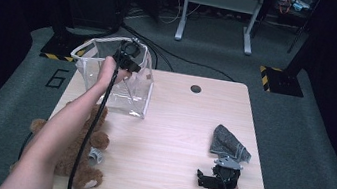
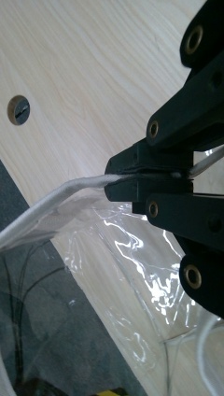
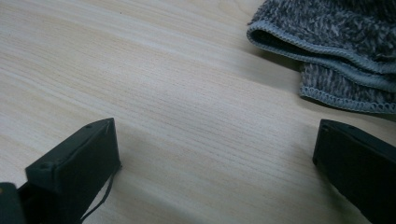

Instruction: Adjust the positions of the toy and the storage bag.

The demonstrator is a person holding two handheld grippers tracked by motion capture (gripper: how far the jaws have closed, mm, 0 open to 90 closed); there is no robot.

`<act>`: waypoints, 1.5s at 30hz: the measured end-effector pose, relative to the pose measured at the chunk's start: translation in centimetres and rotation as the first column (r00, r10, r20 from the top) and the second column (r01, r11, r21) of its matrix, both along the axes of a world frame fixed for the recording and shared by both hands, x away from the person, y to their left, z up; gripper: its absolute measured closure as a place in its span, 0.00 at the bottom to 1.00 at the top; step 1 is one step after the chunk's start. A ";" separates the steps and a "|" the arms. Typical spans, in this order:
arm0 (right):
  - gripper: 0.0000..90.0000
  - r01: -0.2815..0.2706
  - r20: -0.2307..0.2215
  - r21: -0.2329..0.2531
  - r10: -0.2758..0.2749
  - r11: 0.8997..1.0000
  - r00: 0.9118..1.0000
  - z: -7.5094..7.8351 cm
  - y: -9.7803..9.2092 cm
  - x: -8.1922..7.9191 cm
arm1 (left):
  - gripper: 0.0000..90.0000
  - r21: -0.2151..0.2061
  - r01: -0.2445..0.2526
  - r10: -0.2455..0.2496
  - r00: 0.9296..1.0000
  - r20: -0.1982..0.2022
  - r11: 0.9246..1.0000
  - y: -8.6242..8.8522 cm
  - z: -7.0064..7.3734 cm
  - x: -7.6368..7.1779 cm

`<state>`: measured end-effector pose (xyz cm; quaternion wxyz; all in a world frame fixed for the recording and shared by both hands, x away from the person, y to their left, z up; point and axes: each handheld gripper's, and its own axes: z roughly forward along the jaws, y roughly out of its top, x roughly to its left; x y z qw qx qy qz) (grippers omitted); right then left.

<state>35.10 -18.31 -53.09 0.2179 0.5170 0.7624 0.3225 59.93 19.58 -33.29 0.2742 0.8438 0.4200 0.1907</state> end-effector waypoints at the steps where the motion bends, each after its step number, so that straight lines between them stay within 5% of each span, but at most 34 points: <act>1: 0.00 0.000 0.000 0.000 0.000 1.000 1.000 0.0 0.0 0.0 | 0.96 -0.001 0.016 -0.016 1.000 0.002 1.000 -0.2 0.1 -0.1; 13: 0.00 0.003 0.001 0.004 -0.003 1.000 1.000 0.0 0.0 0.0 | 0.96 -0.033 0.164 -0.163 0.986 0.042 0.986 -3.0 0.2 -1.4; 20: 0.00 0.003 0.001 0.004 -0.003 1.000 1.000 0.0 0.0 0.0 | 0.92 -0.071 0.185 -0.183 0.982 0.043 0.980 -3.7 0.0 -1.9; 22: 0.00 0.002 0.001 0.004 -0.002 1.000 1.000 0.0 0.0 0.0 | 0.87 -0.083 0.183 -0.180 0.983 0.043 0.980 -3.4 0.1 -1.9; 27: 0.00 0.005 0.000 0.004 -0.005 1.000 1.000 0.0 0.0 0.0 | 0.55 -0.137 0.153 -0.145 0.987 0.069 0.979 -1.8 1.1 -2.0; 37: 0.00 0.006 0.000 0.004 -0.006 1.000 1.000 0.0 0.0 0.0 | 0.42 -0.096 0.075 -0.076 0.997 -0.012 0.993 -1.7 0.9 -2.8; 45: 0.00 0.003 0.000 0.000 -0.003 1.000 1.000 0.0 0.0 0.0 | 0.50 0.023 0.066 -0.066 0.998 -0.003 0.998 -2.9 -0.2 -4.5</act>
